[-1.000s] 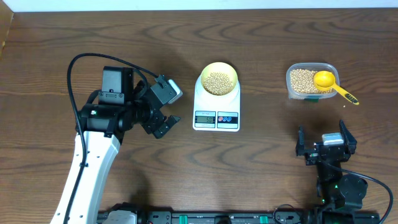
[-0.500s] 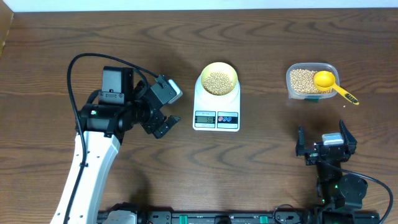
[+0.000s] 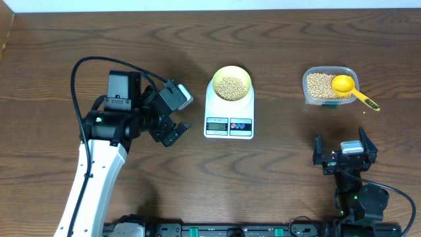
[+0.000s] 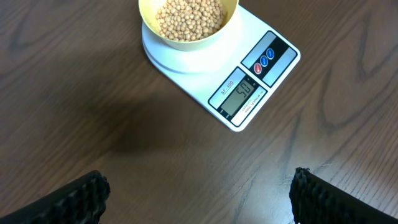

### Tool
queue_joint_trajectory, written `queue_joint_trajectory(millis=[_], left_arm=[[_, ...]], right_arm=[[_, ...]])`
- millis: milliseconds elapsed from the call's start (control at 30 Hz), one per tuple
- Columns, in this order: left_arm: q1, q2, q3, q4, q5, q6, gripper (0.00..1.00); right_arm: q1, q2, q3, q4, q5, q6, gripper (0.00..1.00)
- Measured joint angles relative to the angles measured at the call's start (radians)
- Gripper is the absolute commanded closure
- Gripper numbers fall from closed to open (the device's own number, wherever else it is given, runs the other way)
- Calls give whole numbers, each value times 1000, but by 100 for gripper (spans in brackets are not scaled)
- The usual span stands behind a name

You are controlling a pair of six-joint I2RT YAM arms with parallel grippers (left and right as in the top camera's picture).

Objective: Scoop item into bowl and weigh 50g on scale

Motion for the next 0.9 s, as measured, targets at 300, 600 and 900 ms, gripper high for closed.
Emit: queue_joint_trajectory(millis=[300,600,900], left_arm=[[0,-194,-172,117,1,0,5],[0,-491,-423,388,-2,0,5],[0,-752,-689,589,-7,-1,5]], right_arm=[[0,0,0,0,0,0,1],[0,0,0,-1,0,0,1],[0,0,0,-1,0,0,1]])
